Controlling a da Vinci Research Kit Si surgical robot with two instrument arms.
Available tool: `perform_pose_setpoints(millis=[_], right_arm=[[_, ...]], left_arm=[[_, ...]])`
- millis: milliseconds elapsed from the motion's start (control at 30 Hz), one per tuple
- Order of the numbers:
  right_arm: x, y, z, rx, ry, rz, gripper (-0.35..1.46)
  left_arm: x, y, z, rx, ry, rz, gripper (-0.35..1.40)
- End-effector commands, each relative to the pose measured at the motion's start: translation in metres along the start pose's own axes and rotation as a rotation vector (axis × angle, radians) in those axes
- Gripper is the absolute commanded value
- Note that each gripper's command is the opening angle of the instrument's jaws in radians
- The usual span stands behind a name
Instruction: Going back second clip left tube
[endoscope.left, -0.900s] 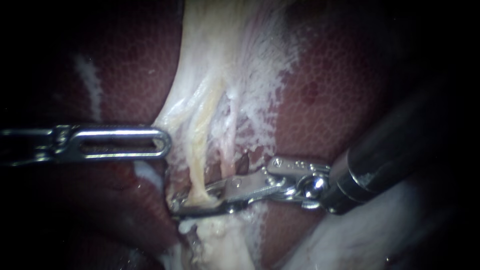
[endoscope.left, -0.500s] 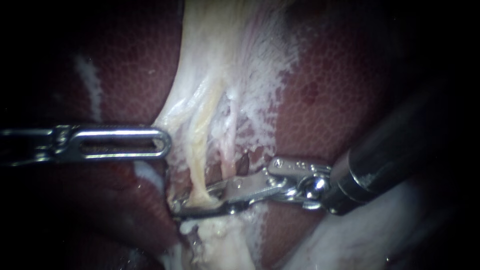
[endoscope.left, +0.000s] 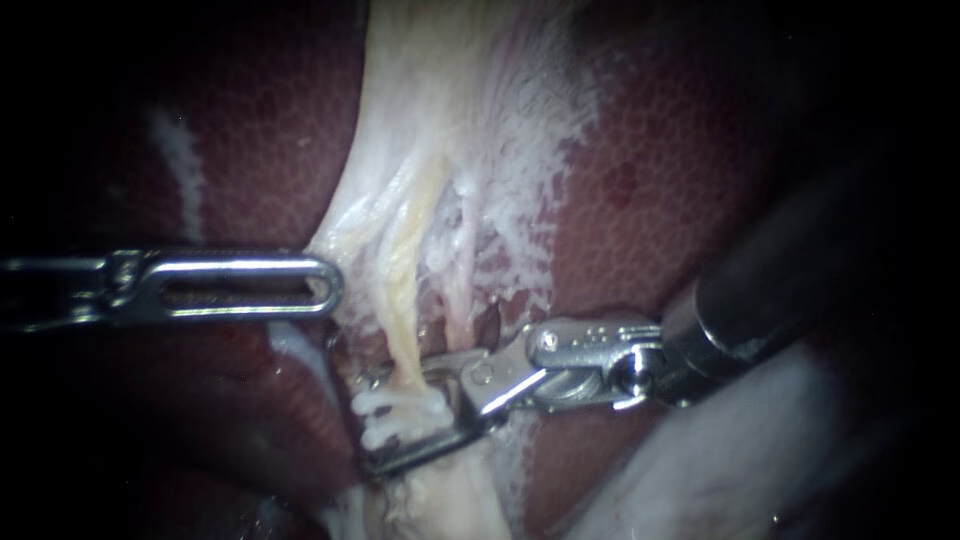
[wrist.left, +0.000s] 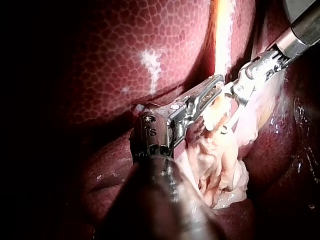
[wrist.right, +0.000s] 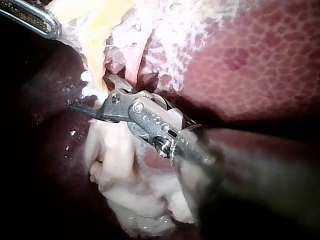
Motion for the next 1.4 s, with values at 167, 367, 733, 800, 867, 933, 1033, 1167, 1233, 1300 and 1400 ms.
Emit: perform_pose_setpoints(millis=[167,367,733,800,867,933,1033,1167,1233,1300,1400], right_arm=[[0.0003,0.0,-0.0002,-0.002,-0.001,-0.047,0.59],[0.0001,-0.0003,-0.0007,0.001,-0.001,-0.054,0.59],[0.0,-0.0016,-0.0058,-0.032,-0.001,-0.026,0.59],[0.0003,-0.0019,-0.0074,-0.038,0.0,-0.02,0.59],[0.0005,-0.0024,-0.009,-0.047,-0.001,-0.015,0.6],[0.0007,-0.003,-0.0108,-0.055,-0.001,-0.007,0.6],[0.0012,-0.0036,-0.0133,-0.065,0.0,0.006,0.6],[0.0023,-0.004,-0.0162,-0.08,0.0,0.031,0.6],[0.0032,-0.004,-0.0176,-0.09,0.0,0.025,0.6],[0.0041,-0.004,-0.0188,-0.101,0.001,0.007,0.6],[0.0052,-0.0039,-0.0201,-0.117,0.013,-0.002,0.6]], left_arm=[[0.0,-0.0001,0.0,-0.001,0.0,0.0,-0.35],[0.0,-0.0001,-0.0001,-0.001,0.0,0.0,-0.35],[0.0,0.0,0.0,0.0,0.0,0.001,-0.35],[0.0001,0.0003,0.0,0.0,0.0,0.001,-0.35],[0.0002,0.0005,0.0,0.0,0.0,0.002,-0.35],[0.0002,0.0007,-0.0001,0.001,0.001,0.002,-0.35],[0.0002,0.0007,-0.0001,0.001,0.001,0.002,-0.35],[0.0003,0.0007,-0.0001,0.001,0.001,0.002,-0.35],[0.0003,0.0007,0.0,0.0,0.0,0.003,-0.35],[0.0003,0.0007,0.0,0.0,0.0,0.003,-0.35],[0.0003,0.0007,0.0,0.0,0.0,0.003,-0.35]])
